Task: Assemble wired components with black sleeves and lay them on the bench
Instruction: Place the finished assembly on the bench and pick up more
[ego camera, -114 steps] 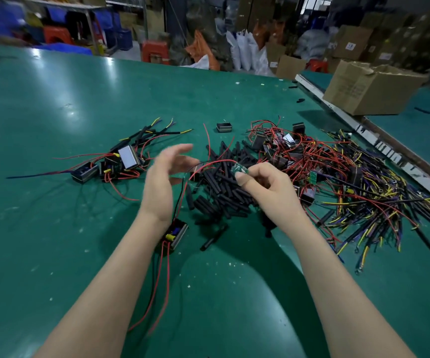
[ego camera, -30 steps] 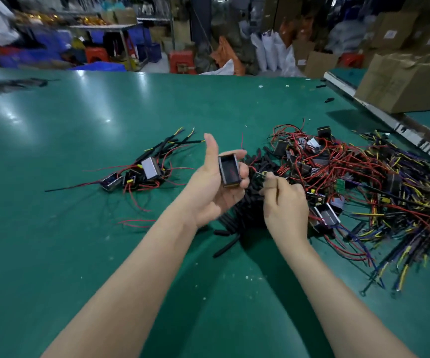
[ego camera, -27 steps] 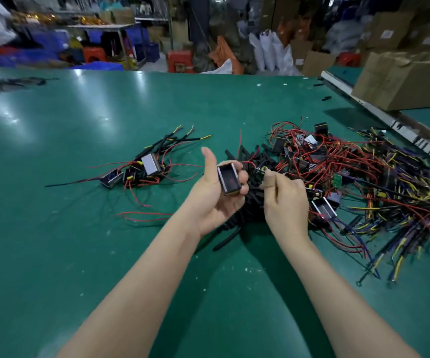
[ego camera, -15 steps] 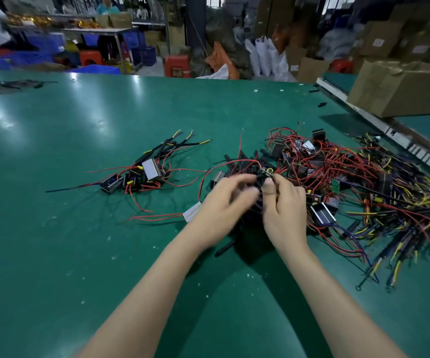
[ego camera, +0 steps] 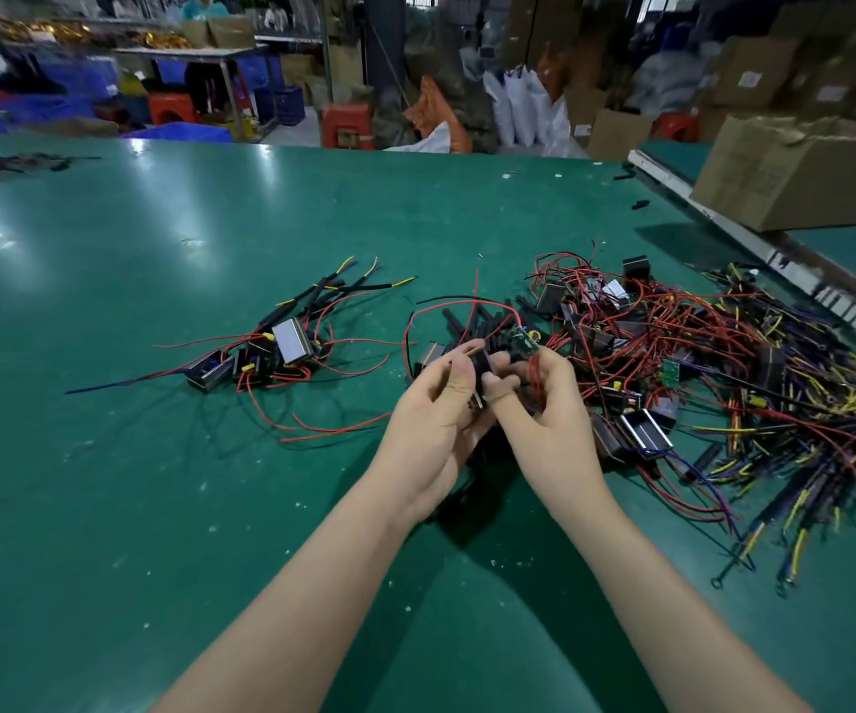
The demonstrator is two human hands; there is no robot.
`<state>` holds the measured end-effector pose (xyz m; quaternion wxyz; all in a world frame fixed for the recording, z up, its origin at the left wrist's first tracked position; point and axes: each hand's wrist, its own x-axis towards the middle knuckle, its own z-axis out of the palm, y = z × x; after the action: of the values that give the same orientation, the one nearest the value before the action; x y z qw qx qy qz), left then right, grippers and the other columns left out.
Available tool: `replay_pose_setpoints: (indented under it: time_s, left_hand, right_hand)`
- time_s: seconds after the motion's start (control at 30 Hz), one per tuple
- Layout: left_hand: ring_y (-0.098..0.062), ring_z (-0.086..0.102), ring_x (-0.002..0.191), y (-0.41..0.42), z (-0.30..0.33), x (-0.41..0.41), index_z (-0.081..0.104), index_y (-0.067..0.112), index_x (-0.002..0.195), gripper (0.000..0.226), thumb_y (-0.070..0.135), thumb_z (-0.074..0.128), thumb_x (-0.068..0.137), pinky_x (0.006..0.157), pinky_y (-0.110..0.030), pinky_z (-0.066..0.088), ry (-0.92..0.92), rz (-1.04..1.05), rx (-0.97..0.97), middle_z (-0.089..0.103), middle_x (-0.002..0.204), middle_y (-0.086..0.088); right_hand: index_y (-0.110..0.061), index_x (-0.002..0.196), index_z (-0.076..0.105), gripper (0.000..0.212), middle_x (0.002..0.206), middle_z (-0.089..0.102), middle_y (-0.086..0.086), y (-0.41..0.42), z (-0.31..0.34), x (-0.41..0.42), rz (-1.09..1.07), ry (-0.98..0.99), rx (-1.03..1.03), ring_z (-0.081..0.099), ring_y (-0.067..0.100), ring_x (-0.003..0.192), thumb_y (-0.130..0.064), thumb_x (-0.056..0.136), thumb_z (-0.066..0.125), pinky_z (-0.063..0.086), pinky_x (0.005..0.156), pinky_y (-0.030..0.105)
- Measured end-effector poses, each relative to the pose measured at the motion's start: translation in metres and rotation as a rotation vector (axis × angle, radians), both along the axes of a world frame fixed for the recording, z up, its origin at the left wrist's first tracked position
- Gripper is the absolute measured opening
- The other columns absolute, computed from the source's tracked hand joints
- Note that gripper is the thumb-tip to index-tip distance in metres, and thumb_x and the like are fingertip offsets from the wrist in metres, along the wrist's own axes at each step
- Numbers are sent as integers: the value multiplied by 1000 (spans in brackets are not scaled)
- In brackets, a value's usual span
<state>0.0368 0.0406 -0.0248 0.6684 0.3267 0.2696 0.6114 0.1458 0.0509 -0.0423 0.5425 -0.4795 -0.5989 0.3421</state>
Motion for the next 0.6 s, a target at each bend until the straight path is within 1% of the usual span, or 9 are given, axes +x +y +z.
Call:
replay_pose_setpoints:
  time_s: [0.03,0.1,0.17,0.27,0.33,0.4,0.47,0.5,0.6]
  left_hand:
    - [-14,69,90,-1,0,1,56,14,112,36,30,51,81,81,-25,56,7,-23,7,73,99,0]
    - [-15,68,94,-4,-2,4,57,14,112,35,28,51,81,83,-25,55,17,-61,25,72,102,-1]
    - [-16,66,99,-5,-3,6,56,14,113,34,26,52,82,84,-24,54,12,-66,44,70,106,-2]
    - [-19,61,107,-6,-5,8,54,13,116,36,23,51,81,93,-27,51,32,-38,89,67,111,-2]
    - [-18,61,108,-7,-6,9,54,12,116,35,22,51,82,94,-27,50,40,-35,127,68,109,1]
    - [-14,63,105,-8,-6,9,54,11,116,33,19,50,84,91,-25,51,42,-40,160,69,109,3]
    - [-12,63,103,-8,-6,10,53,9,116,33,18,49,84,87,-23,52,38,-46,179,69,109,3]
    - [-11,64,102,-8,-5,10,53,9,116,32,18,49,85,84,-23,53,37,-47,182,69,109,3]
    - [-11,65,92,-7,-6,9,55,12,114,31,17,49,84,70,-23,52,28,-46,173,70,106,2]
  right_hand:
    - [-22,118,50,46,100,62,-18,0,-1,0,10,27,-26,58,-2,94,-39,81,70,44,87,19]
    - [-28,112,49,34,95,61,-27,0,0,1,17,46,-46,56,-10,89,-29,84,69,42,83,10]
    - [-31,107,48,30,93,61,-22,0,0,1,18,98,-72,54,-14,82,-22,86,67,41,78,8]
    - [-27,111,46,30,97,57,-12,-2,2,-1,49,209,-162,55,-15,79,-17,89,64,43,75,8]
    - [-28,112,46,29,99,57,-12,-1,3,-2,79,261,-220,55,-14,80,-15,92,61,44,74,8]
    - [-28,113,48,28,100,57,-11,-1,5,-1,107,293,-260,55,-11,81,-12,93,58,43,70,8]
    - [-25,122,49,32,102,58,-11,-1,8,0,141,332,-304,54,-5,83,-10,94,56,43,65,11]
    - [-25,123,50,34,100,60,-15,0,10,1,158,355,-323,54,-4,81,-8,93,56,41,63,14]
    - [-25,106,55,35,79,63,-25,1,14,1,195,441,-353,51,-1,70,6,90,49,36,56,18]
